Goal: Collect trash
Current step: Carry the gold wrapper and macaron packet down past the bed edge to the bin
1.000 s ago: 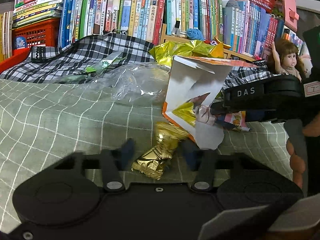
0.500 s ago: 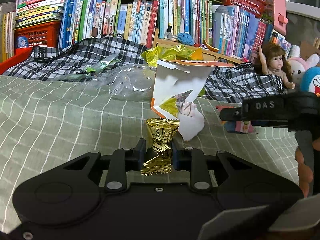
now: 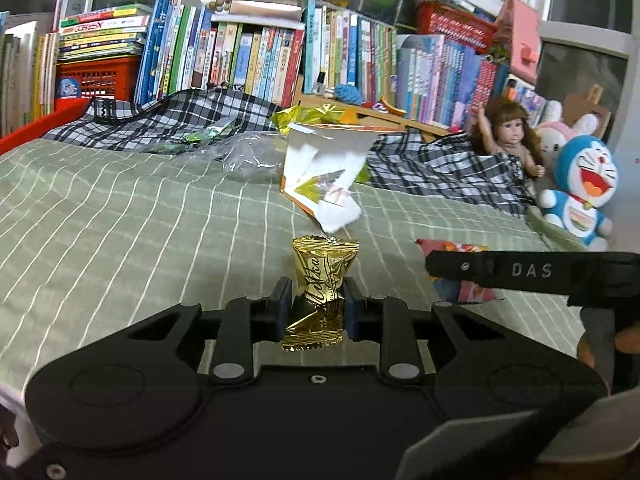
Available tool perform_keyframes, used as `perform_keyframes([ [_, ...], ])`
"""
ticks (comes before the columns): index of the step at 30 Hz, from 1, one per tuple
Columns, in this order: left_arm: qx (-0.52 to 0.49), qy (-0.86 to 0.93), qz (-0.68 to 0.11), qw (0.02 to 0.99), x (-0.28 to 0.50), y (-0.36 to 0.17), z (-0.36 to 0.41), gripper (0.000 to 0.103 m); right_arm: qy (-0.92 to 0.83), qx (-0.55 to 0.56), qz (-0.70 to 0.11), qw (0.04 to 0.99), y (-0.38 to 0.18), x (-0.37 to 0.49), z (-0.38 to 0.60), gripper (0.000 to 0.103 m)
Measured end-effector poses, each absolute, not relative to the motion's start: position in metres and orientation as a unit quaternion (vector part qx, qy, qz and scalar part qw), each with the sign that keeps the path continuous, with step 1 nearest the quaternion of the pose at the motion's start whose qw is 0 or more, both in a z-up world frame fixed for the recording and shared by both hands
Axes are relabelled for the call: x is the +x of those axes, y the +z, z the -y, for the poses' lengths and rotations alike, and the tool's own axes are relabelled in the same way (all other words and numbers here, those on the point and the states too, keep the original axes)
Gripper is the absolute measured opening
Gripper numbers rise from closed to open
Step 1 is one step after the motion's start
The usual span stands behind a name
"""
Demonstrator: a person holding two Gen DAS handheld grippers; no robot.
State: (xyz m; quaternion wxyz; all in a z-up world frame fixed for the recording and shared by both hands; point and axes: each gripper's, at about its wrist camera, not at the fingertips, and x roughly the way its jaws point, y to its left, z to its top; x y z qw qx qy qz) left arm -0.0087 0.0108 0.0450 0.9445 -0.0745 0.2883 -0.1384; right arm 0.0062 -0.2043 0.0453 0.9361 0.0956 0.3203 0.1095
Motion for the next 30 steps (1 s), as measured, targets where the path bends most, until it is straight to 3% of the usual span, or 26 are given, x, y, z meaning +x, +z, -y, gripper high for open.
perform_keyframes([
  [14,-0.059,-0.161,-0.288,0.942,-0.13,0.029,-0.009,0.025,0.133,0.096,-0.316,0.934,0.019,-0.095,0.2,0.045],
  [30,-0.064,-0.134,-0.39,0.909,-0.156,-0.033,-0.018,0.025,0.148,0.093,-0.361,0.916,-0.023,-0.144,0.195,0.045],
])
